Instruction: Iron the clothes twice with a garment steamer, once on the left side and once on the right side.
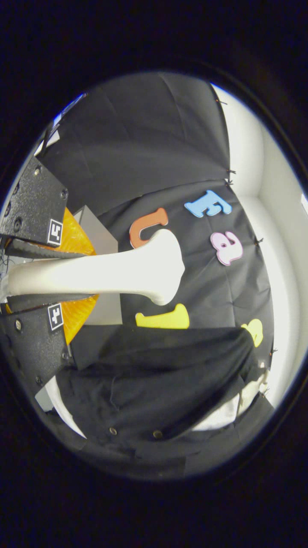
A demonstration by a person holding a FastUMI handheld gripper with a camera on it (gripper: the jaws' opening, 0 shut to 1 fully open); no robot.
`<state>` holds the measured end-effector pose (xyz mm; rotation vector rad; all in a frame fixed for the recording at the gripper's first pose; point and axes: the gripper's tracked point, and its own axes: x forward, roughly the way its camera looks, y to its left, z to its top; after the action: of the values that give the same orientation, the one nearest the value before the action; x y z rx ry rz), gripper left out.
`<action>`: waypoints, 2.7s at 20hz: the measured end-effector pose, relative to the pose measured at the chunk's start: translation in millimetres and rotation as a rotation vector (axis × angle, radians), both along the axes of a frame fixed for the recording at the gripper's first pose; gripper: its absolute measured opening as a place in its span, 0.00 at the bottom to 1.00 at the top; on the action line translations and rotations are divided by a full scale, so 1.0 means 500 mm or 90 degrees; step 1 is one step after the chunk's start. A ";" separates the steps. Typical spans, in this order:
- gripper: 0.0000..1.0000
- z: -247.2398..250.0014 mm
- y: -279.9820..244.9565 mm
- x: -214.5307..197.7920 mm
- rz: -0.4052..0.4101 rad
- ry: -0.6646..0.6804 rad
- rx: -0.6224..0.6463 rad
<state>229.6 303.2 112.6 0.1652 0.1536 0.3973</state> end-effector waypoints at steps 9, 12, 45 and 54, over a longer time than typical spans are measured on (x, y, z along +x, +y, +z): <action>0.36 0.143 -0.303 -0.121 -0.124 -0.083 0.049; 0.36 0.187 -0.373 -0.107 -0.160 -0.102 0.055; 0.36 0.160 -0.460 0.194 -0.296 -0.098 -0.066; 0.36 0.007 -0.497 0.173 -0.299 -0.040 -0.089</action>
<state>316.1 54.7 116.3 0.0465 0.0758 -0.0767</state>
